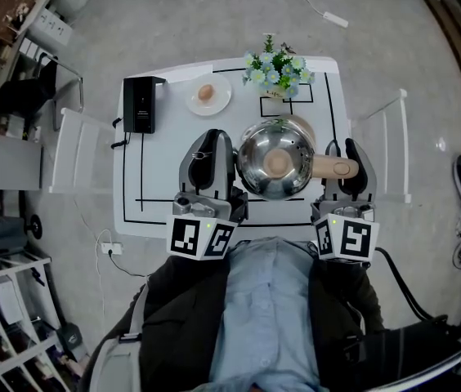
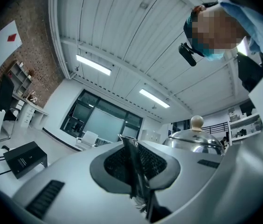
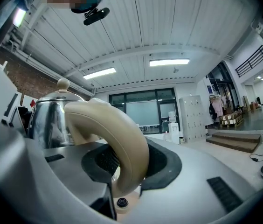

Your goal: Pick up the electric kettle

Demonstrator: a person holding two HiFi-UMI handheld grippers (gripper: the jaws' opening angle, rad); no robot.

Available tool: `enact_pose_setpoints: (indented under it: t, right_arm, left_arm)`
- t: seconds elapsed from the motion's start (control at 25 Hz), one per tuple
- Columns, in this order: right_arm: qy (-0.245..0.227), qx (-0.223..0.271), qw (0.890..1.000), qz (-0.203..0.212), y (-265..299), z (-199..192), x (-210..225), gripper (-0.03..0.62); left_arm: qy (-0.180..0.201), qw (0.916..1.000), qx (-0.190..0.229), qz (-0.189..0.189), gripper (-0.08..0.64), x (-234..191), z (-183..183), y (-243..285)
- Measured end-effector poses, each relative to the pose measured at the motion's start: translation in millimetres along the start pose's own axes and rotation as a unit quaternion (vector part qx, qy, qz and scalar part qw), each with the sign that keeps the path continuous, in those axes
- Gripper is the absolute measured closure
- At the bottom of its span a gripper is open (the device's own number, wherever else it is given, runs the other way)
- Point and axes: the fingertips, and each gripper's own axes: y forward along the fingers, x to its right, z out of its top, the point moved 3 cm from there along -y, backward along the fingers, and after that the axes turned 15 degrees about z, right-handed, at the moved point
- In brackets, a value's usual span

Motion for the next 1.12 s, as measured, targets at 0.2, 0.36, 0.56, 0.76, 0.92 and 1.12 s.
enact_pose_setpoints:
  t: [0.2,0.36,0.56,0.76,0.92,1.12]
  right_arm:
    - [-0.005,-0.001,1.0,-0.003,-3.1,1.3,0.8,0.482]
    - [-0.008,0.001,1.0,-0.004,-5.0,1.5,0.7,0.483]
    - [-0.007,0.001,1.0,-0.005,-5.3,0.6,0.8,0.483]
    - [-0.005,0.001,1.0,-0.007,-5.0,1.3,1.0,0.483]
    - [-0.004,0.0,1.0,-0.008,-5.4,0.6,1.2,0.483]
    - [-0.008,0.0,1.0,-0.005,-5.5,0.1,1.2,0.483]
  left_arm:
    - [-0.002,1.0,-0.002,-0.002,0.517,1.8,-0.7,-2.3]
    - [-0.002,1.0,0.0,-0.003,0.517,2.6,-1.2,-3.8]
    - [-0.002,1.0,0.0,-0.003,0.517,2.7,-1.8,-4.4]
    - [-0.002,1.0,-0.002,-0.003,0.517,2.6,-2.4,-4.3]
    - [-0.003,1.0,-0.003,-0.003,0.517,2.6,-3.1,-4.8]
    - [-0.003,1.0,-0.005,-0.001,0.517,2.6,-3.3,-5.3]
